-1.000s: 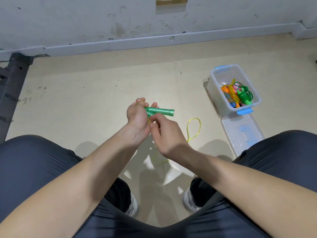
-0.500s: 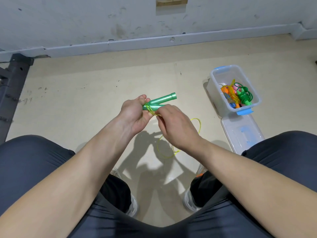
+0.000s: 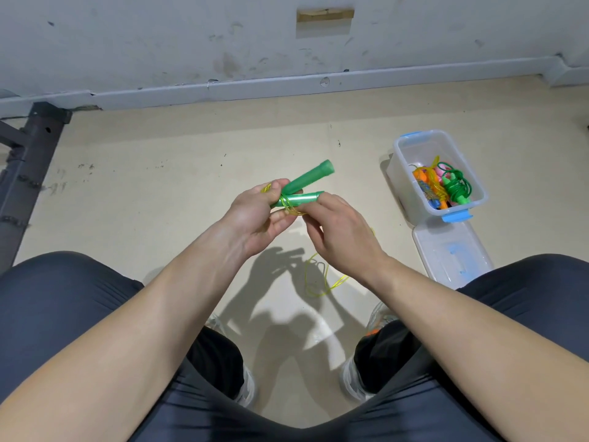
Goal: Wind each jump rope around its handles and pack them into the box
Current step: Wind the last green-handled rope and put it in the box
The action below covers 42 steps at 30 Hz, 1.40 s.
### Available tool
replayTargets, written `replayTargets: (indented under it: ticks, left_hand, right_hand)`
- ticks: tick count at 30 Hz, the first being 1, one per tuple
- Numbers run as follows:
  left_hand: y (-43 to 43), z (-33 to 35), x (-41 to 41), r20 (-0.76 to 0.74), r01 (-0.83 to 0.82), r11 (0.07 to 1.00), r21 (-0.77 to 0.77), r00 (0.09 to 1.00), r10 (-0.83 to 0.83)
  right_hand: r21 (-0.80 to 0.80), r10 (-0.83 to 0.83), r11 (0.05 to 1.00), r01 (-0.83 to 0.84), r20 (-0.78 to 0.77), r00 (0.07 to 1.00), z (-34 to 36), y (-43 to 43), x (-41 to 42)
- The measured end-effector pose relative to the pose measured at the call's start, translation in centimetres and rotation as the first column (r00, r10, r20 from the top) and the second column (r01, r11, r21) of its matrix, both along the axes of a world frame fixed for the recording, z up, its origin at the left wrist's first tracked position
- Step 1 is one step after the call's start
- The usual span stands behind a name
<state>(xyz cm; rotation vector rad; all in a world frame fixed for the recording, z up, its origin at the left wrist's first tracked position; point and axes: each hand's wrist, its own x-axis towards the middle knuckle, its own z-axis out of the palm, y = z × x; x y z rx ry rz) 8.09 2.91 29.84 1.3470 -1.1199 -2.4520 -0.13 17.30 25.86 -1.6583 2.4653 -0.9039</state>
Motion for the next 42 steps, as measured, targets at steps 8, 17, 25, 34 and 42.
replayTargets:
  ticks: [8, 17, 25, 34, 42]
  left_hand:
    - [1.2, -0.2, -0.3, -0.070, -0.214, 0.977, -0.005, 0.975, 0.213]
    - [0.7, 0.2, 0.1, -0.153, -0.066, 0.989, 0.135, 0.984, 0.087]
    - [0.2, -0.2, 1.0, -0.015, 0.443, 0.868, -0.223, 0.889, -0.458]
    - [0.7, 0.5, 1.0, 0.200, 0.554, 0.499, -0.667, 0.778, -0.596]
    - [1.0, -0.4, 0.8, 0.157, 0.411, 0.680, -0.607, 0.901, -0.405]
  right_hand:
    - [-0.011, -0.169, 0.984, 0.180, 0.281, 0.945, 0.5, -0.3, 2.9]
    - [0.230, -0.160, 0.973, 0.028, 0.577, 0.801, 0.2, 0.1, -1.8]
    - [0.166, -0.143, 0.981, -0.096, 0.967, 0.212, 1.0, 1.6, -5.6]
    - [0.287, -0.181, 0.930, -0.228, 0.901, 0.395, 3.4, 1.5, -5.7]
    - [0.174, -0.105, 0.981, -0.088, 0.852, 0.513, 2.3, 0.9, -4.9]
